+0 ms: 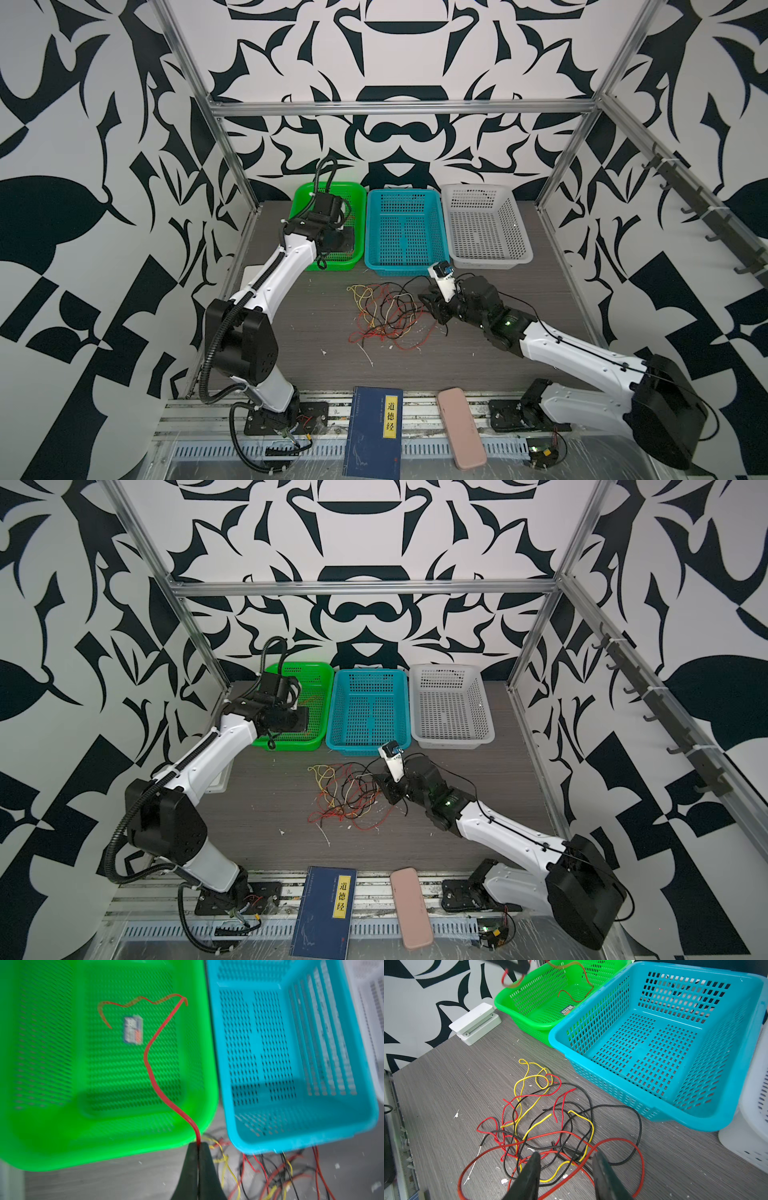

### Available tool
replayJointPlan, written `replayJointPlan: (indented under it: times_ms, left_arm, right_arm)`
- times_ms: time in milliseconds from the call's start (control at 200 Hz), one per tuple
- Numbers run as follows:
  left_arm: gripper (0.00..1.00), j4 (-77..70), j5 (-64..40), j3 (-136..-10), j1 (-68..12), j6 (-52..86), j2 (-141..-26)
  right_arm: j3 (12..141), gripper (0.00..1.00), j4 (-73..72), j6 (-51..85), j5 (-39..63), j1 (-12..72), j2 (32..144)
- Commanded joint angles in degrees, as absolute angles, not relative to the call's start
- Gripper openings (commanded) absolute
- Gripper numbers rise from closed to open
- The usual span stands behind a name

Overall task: Untangle and sort cables by color
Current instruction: Pick up the cable from the container, then place the cable into the container.

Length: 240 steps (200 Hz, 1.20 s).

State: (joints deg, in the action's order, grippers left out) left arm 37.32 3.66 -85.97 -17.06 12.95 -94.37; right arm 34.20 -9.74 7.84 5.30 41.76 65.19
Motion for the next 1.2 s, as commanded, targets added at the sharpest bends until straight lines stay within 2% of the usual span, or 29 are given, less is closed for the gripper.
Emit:
replayJointPlan:
  times_ms: [0, 370, 500, 915, 1095, 1195]
  left_arm:
    - [0.0, 37.7, 3.7, -89.9, -13.0, 10.9, -99.2]
    - [0.0, 37.6, 5.8, -107.9, -11.4, 9.2, -120.1]
    - [0.04, 38.1, 8.0, -109.6, -11.4, 8.4, -123.5]
    - [0.45, 33.9, 6.8, -99.2, -11.5, 8.3, -119.9]
    - [0.58, 31.6, 3.8, -96.7, -11.6, 9.2, -110.6]
    - [0.74, 27.9, 3.2, -92.8, -12.5, 8.6, -101.8]
  right_arm:
    - [34.0, 0.45, -11.9, 8.4, 4.8, 42.0, 63.3]
    - [34.4, 0.44, -9.6, 8.1, 4.2, 42.0, 61.4]
    - [34.3, 0.45, -9.1, 8.0, 4.0, 42.0, 60.6]
    - [34.9, 0.44, -9.7, 8.3, 5.4, 42.0, 62.4]
    - [39.6, 0.45, -3.6, 9.5, 6.2, 42.0, 64.6]
    - [41.8, 0.47, 0.2, 8.1, 6.8, 42.0, 64.8]
